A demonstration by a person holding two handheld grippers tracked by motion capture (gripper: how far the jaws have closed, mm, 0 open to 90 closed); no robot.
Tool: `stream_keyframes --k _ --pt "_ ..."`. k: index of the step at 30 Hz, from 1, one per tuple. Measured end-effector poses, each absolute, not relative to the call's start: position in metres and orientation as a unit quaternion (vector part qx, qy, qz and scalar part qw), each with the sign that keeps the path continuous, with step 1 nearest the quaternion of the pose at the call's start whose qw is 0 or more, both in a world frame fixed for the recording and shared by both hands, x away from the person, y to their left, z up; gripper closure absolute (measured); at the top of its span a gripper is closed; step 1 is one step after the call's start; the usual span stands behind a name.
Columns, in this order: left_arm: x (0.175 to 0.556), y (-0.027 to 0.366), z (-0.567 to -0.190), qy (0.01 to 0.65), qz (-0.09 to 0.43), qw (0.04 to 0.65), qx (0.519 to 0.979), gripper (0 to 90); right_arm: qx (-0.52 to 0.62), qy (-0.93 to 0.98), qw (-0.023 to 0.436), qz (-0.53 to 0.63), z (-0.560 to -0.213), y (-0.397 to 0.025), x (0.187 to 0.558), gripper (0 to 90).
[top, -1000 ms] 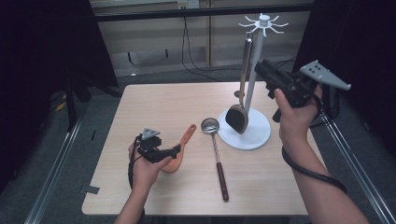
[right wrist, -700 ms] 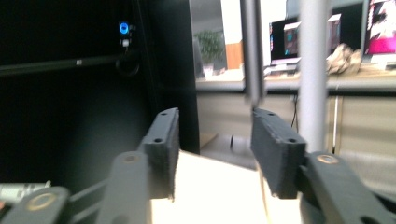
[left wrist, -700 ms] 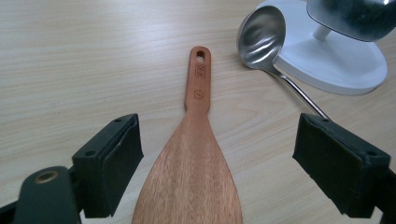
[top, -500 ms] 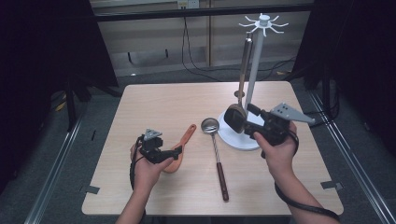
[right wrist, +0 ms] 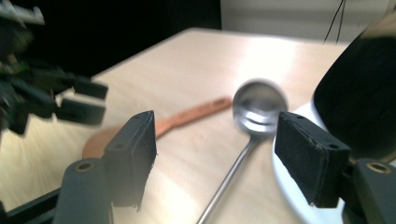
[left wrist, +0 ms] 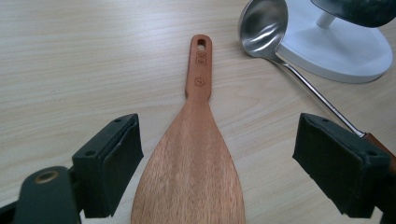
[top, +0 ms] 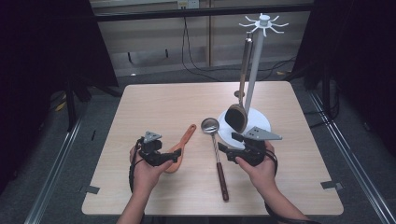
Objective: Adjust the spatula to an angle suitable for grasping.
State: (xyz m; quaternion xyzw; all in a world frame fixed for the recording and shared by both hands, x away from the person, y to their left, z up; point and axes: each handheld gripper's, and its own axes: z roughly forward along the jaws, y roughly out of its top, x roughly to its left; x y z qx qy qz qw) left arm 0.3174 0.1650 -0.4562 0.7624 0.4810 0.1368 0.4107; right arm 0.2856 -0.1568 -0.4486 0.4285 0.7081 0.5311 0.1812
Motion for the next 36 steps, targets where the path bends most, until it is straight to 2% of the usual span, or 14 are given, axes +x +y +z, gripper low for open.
stream_keyframes --k 11,23,24,30,32,36 --pt "0.311 0.174 -0.459 0.488 0.141 0.405 0.76 15.0 0.407 0.783 0.127 0.454 -0.485 -0.129 0.288 34.0" --pt "0.312 0.175 -0.458 0.488 0.141 0.405 0.761 15.0 0.41 0.816 0.104 0.395 -0.5 -0.128 0.288 39.5" --pt "0.313 0.173 -0.458 0.485 0.139 0.406 0.762 15.0 0.404 0.825 0.103 0.382 -0.503 -0.126 0.286 43.4" --pt "0.316 0.164 -0.458 0.48 0.135 0.412 0.762 15.1 0.385 0.837 0.116 0.372 -0.503 -0.126 0.281 49.7" --pt "0.317 0.161 -0.458 0.475 0.134 0.408 0.768 15.1 0.381 0.84 0.112 0.369 -0.502 -0.129 0.279 56.5" --pt "0.319 0.155 -0.456 0.466 0.13 0.411 0.772 15.1 0.385 0.839 0.112 0.368 -0.502 -0.137 0.277 60.5"
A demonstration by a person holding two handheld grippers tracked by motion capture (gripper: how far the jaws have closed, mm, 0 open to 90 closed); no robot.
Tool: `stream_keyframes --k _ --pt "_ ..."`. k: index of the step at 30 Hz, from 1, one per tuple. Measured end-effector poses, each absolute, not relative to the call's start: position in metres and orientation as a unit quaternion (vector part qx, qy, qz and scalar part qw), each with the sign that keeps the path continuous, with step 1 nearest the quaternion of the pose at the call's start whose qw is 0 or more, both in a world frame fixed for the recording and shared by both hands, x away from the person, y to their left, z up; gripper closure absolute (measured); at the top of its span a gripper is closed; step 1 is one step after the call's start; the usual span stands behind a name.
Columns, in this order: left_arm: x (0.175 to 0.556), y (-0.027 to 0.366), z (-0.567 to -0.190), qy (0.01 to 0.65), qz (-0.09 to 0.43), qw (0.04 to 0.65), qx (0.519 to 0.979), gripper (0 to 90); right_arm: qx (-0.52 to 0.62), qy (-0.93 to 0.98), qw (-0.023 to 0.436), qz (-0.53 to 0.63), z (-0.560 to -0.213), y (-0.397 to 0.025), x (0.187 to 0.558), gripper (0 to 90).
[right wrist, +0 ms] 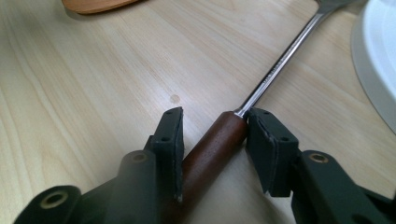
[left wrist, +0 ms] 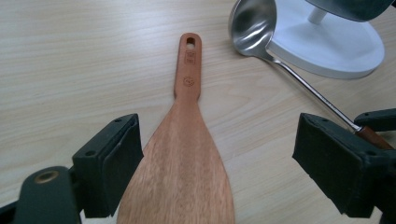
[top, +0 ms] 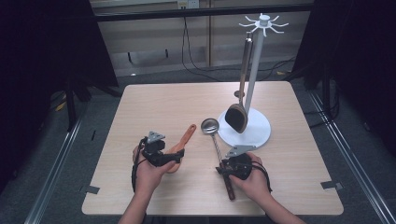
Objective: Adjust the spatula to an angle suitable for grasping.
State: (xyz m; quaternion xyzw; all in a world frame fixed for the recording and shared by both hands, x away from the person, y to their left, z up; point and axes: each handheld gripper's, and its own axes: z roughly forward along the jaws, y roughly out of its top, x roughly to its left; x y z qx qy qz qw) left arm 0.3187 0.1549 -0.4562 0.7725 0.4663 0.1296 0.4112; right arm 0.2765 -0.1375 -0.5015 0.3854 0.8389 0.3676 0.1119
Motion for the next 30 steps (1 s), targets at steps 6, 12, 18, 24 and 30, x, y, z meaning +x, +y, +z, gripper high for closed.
stream_keyframes --k 6,12,18,24,30 --pt "0.321 0.148 -0.454 0.456 0.126 0.412 0.779 15.2 0.398 0.835 0.107 0.364 -0.5 -0.152 0.274 65.7" --pt "0.323 0.143 -0.452 0.451 0.124 0.419 0.779 15.2 0.394 0.84 0.099 0.36 -0.499 -0.162 0.271 67.9" --pt "0.326 0.136 -0.451 0.448 0.123 0.426 0.776 15.5 0.379 0.851 0.093 0.352 -0.497 -0.171 0.267 69.9" --pt "0.33 0.127 -0.452 0.425 0.122 0.417 0.794 19.0 0.349 0.863 0.072 0.358 -0.496 -0.186 0.258 72.5" --pt "0.334 0.114 -0.455 0.405 0.114 0.424 0.802 26.7 0.324 0.872 0.061 0.362 -0.496 -0.189 0.252 73.3"
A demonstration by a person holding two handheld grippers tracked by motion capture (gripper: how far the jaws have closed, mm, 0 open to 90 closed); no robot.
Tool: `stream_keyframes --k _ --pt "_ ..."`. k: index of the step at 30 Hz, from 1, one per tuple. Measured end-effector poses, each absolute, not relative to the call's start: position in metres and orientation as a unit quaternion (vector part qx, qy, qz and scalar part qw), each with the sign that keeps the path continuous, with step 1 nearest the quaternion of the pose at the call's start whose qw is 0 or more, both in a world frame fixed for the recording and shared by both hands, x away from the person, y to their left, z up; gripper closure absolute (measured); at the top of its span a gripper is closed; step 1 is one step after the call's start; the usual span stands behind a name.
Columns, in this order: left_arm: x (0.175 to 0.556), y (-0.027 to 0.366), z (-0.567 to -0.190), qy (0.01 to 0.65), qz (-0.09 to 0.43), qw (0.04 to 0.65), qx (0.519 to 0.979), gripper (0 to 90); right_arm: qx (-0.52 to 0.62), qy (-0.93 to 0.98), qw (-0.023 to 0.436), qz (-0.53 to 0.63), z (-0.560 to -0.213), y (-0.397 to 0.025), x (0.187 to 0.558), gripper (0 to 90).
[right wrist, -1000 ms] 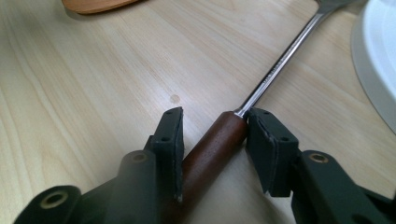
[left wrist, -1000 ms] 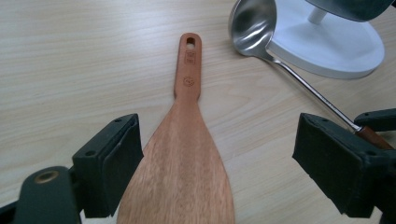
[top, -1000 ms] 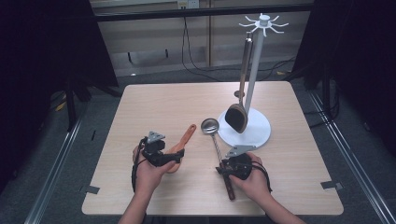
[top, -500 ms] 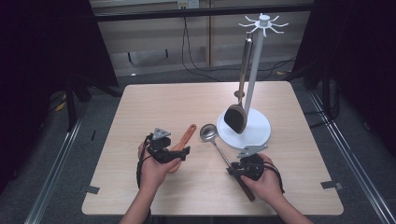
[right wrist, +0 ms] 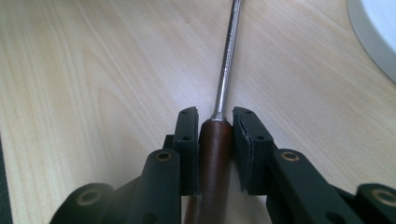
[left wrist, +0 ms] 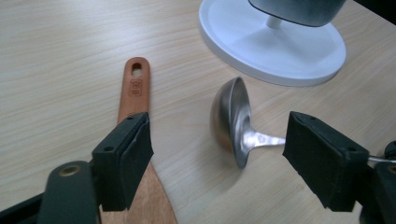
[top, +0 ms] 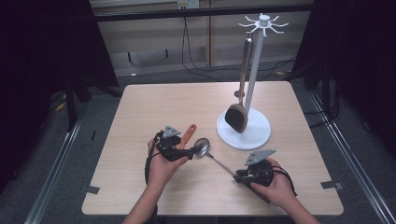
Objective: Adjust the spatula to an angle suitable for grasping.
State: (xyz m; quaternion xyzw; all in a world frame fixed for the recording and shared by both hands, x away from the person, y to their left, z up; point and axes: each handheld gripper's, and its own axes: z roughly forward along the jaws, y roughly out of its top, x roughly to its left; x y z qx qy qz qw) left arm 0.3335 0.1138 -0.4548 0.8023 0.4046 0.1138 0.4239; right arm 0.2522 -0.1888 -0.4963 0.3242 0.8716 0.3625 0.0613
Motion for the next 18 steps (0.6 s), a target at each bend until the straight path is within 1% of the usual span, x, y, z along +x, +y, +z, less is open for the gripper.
stream_keyframes --k 2,7,8,9,10,11,12,13,14,17,18 --pt "0.334 0.11 -0.455 0.4 0.11 0.427 0.803 29.6 0.309 0.878 0.062 0.36 -0.496 -0.188 0.249 73.5" --pt "0.335 0.102 -0.455 0.384 0.102 0.434 0.808 40.6 0.291 0.885 0.058 0.359 -0.495 -0.185 0.246 73.8" --pt "0.336 0.102 -0.454 0.373 0.104 0.43 0.815 40.6 0.28 0.887 0.057 0.363 -0.496 -0.185 0.246 73.8" --pt "0.335 0.101 -0.453 0.367 0.106 0.432 0.817 45.3 0.274 0.891 0.056 0.357 -0.495 -0.184 0.245 73.9" --pt "0.335 0.099 -0.451 0.361 0.106 0.433 0.819 45.3 0.274 0.891 0.056 0.357 -0.495 -0.184 0.245 73.9" --pt "0.334 0.098 -0.45 0.357 0.103 0.431 0.822 48.6 0.271 0.892 0.052 0.358 -0.495 -0.183 0.245 73.9" --pt "0.334 0.097 -0.45 0.352 0.102 0.433 0.823 50.0 0.266 0.893 0.052 0.358 -0.495 -0.183 0.245 73.9" --pt "0.333 0.095 -0.45 0.345 0.105 0.436 0.825 54.0 0.26 0.895 0.048 0.36 -0.495 -0.183 0.246 73.8" --pt "0.331 0.091 -0.45 0.335 0.094 0.432 0.832 55.6 0.258 0.895 0.044 0.361 -0.495 -0.182 0.246 73.8" --pt "0.33 0.087 -0.452 0.322 0.085 0.43 0.839 55.8 0.25 0.897 0.04 0.363 -0.495 -0.181 0.247 73.8" --pt "0.329 0.085 -0.454 0.314 0.07 0.428 0.844 56.7 0.247 0.899 0.041 0.359 -0.494 -0.18 0.247 73.8"
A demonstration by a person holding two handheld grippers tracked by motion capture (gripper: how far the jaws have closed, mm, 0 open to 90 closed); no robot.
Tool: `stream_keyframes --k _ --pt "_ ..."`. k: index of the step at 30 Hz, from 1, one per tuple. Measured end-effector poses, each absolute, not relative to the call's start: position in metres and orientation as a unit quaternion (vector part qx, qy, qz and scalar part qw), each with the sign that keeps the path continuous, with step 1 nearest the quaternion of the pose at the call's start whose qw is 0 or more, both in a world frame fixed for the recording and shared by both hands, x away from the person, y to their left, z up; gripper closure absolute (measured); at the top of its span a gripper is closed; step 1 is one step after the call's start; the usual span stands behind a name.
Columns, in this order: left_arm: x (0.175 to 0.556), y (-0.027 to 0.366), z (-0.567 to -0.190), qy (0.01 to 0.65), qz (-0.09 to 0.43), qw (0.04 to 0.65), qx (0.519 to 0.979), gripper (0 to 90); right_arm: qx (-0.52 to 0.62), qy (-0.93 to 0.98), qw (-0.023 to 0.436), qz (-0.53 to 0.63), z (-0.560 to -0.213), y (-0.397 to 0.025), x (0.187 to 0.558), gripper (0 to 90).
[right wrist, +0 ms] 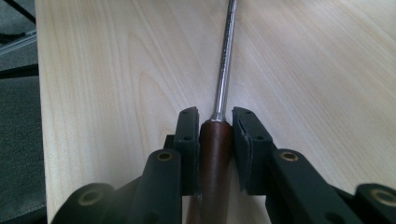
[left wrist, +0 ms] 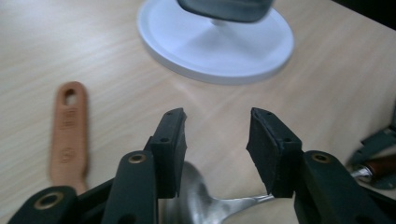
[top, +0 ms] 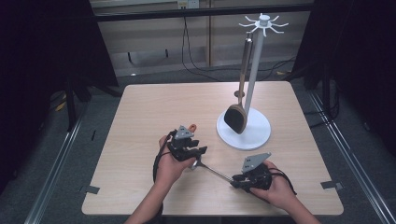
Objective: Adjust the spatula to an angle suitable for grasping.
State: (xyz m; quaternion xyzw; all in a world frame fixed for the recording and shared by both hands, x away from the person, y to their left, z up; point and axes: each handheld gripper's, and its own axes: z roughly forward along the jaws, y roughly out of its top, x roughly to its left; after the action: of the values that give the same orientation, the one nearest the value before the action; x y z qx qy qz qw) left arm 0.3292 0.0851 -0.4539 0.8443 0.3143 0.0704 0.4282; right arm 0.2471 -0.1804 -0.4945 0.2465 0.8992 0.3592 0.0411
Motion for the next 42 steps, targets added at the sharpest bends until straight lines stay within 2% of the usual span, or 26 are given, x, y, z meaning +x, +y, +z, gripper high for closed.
stream_keyframes --k 3,16,20,22,23,31,35,37,42 --pt "0.326 0.079 -0.462 0.298 0.014 0.428 0.853 56.5 0.234 0.905 0.038 0.354 -0.494 -0.179 0.25 73.8" --pt "0.314 0.054 -0.484 0.197 -0.007 0.379 0.904 45.5 0.246 0.9 0.026 0.359 -0.495 -0.18 0.254 73.8" --pt "0.311 0.049 -0.492 0.171 -0.017 0.352 0.92 45.6 0.251 0.899 0.032 0.357 -0.495 -0.182 0.254 73.5" --pt "0.311 0.048 -0.493 0.16 -0.009 0.349 0.923 45.0 0.256 0.897 0.038 0.357 -0.495 -0.185 0.255 66.7" --pt "0.311 0.048 -0.494 0.163 -0.013 0.353 0.921 47.8 0.267 0.894 0.041 0.357 -0.495 -0.188 0.256 64.5" --pt "0.304 0.047 -0.491 0.167 -0.018 0.339 0.926 52.7 0.301 0.886 0.085 0.342 -0.495 -0.199 0.261 61.3" --pt "0.301 0.042 -0.487 0.158 -0.005 0.318 0.935 56.6 0.327 0.874 0.102 0.345 -0.496 -0.203 0.262 49.6" --pt "0.299 0.038 -0.487 0.148 0.004 0.314 0.938 55.7 0.36 0.854 0.115 0.358 -0.492 -0.209 0.262 38.0" --pt "0.3 0.028 -0.488 0.128 0.011 0.318 0.939 55.9 0.389 0.832 0.127 0.374 -0.486 -0.22 0.259 29.5"
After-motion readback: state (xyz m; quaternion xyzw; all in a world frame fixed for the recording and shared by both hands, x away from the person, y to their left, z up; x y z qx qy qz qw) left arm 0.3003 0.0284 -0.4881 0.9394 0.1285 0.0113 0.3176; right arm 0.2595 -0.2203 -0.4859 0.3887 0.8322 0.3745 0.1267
